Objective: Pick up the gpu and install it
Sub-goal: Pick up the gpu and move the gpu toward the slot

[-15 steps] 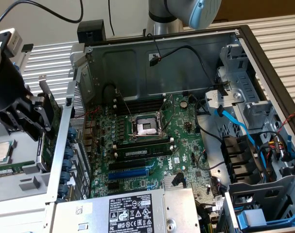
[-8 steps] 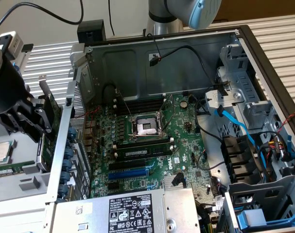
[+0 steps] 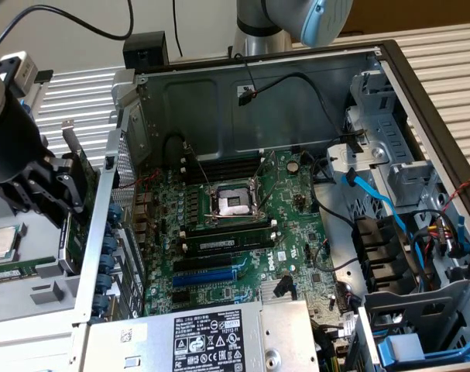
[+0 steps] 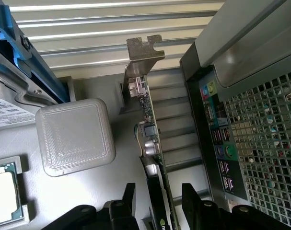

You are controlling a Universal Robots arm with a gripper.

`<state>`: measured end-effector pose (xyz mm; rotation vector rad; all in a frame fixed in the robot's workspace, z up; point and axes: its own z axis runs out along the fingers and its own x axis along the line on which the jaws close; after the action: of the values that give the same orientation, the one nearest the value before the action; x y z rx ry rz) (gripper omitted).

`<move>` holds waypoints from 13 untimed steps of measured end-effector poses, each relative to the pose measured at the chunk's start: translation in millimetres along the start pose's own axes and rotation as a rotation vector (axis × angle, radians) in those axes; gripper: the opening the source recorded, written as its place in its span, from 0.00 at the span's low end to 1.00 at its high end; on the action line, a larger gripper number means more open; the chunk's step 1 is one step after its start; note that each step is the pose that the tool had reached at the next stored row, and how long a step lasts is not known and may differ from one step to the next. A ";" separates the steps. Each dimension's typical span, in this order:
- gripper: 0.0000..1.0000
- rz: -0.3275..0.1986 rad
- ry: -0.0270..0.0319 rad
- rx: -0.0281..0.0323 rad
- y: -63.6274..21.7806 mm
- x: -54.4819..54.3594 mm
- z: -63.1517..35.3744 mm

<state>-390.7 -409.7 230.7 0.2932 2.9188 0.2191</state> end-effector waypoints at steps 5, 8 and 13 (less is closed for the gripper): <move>0.51 0.000 0.0002 0.0002 -0.1 0.0 0.0; 0.51 0.000 0.0002 0.0002 -0.1 0.0 0.0; 0.48 0.000 0.0002 0.0002 -0.1 0.0 0.0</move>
<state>-390.7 -409.8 230.8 0.2932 2.9191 0.2188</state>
